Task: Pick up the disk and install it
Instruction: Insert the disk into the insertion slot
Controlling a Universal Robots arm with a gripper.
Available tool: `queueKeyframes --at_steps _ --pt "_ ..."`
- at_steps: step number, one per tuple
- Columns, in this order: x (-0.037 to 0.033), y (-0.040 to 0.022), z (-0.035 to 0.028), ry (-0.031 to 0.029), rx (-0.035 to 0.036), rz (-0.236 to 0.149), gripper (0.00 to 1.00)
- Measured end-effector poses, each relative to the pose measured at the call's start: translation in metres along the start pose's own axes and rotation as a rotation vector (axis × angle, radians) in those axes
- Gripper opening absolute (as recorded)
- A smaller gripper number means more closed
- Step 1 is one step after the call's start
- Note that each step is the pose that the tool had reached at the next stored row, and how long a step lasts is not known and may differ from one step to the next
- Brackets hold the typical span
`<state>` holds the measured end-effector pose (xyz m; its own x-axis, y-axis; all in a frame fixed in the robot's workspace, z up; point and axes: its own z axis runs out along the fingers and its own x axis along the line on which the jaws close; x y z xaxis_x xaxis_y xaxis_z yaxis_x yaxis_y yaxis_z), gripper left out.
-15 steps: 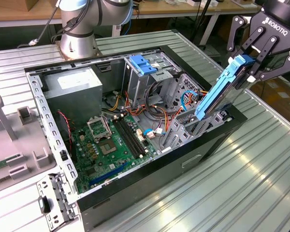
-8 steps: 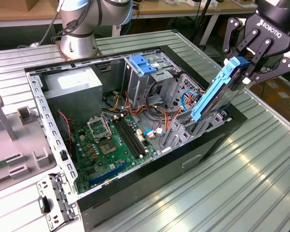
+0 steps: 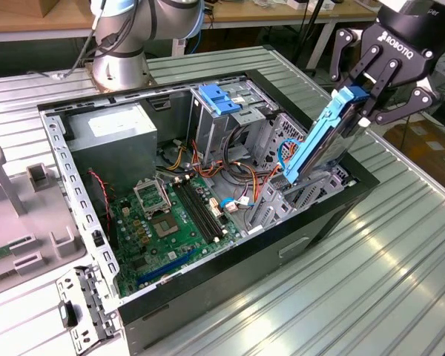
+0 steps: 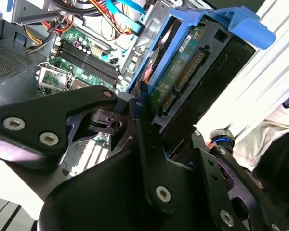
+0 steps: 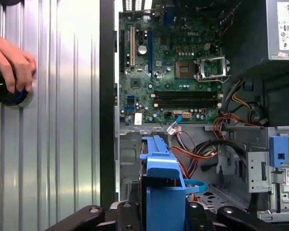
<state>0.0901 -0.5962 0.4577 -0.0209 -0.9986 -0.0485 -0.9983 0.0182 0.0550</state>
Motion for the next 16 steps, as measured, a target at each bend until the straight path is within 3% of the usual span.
queueKeyframes --at_steps 6,16 --pt "-0.0079 0.0004 0.0133 -0.0001 0.0 0.0 0.36" --pt "-0.0083 -0.0004 0.0293 -0.0001 0.0 0.0 0.36"
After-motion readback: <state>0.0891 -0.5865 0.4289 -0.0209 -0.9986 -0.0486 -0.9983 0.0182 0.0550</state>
